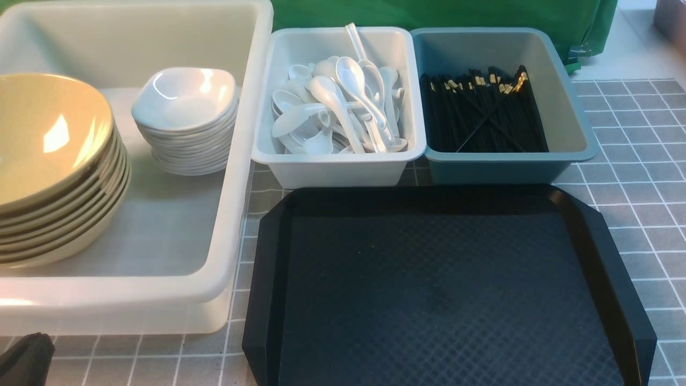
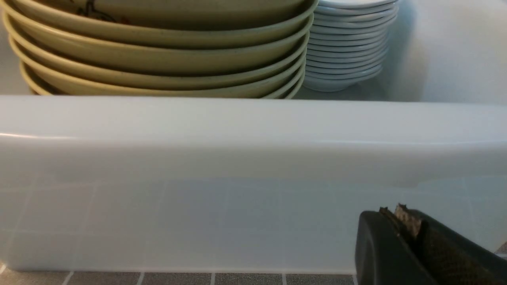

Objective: On grey table put chopsticks spoon bowls plates into blue grey white boxes.

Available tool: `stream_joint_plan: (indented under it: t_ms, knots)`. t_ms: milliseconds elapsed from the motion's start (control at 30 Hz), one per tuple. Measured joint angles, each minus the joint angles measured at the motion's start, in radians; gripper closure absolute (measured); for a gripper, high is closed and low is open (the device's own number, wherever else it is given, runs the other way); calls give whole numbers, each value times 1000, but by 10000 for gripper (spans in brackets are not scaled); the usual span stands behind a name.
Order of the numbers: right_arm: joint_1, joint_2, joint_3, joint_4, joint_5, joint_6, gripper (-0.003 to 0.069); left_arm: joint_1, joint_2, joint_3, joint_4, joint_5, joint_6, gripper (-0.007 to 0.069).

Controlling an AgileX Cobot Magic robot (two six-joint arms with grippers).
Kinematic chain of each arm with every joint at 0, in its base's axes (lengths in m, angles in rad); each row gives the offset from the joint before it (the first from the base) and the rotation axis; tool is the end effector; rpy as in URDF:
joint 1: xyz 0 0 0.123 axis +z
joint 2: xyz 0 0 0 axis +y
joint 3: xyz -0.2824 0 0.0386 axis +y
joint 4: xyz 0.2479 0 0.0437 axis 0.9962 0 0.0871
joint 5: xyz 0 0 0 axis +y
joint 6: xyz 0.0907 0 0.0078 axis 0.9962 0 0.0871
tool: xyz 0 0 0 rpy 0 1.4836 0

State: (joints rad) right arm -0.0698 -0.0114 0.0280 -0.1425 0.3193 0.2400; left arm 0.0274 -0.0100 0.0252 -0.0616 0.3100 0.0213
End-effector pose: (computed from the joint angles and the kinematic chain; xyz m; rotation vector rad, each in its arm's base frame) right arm 0.0535 -0.0078 0.1757 0.1896 1.8063 -0.0158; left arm 0.0542 -0.0002 0.1772 -0.0452 1.8077 -0.0241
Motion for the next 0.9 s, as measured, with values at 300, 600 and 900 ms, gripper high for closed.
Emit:
stream_joint_plan:
  t_ms: [300, 600, 900]
  knots:
    - [0, 0, 0, 0, 0, 0, 580, 0, 0, 0, 0, 0, 0, 633]
    - [0, 0, 0, 0, 0, 0, 573, 0, 0, 0, 0, 0, 1, 633]
    - [0, 0, 0, 0, 0, 0, 561, 0, 0, 0, 0, 0, 1, 633]
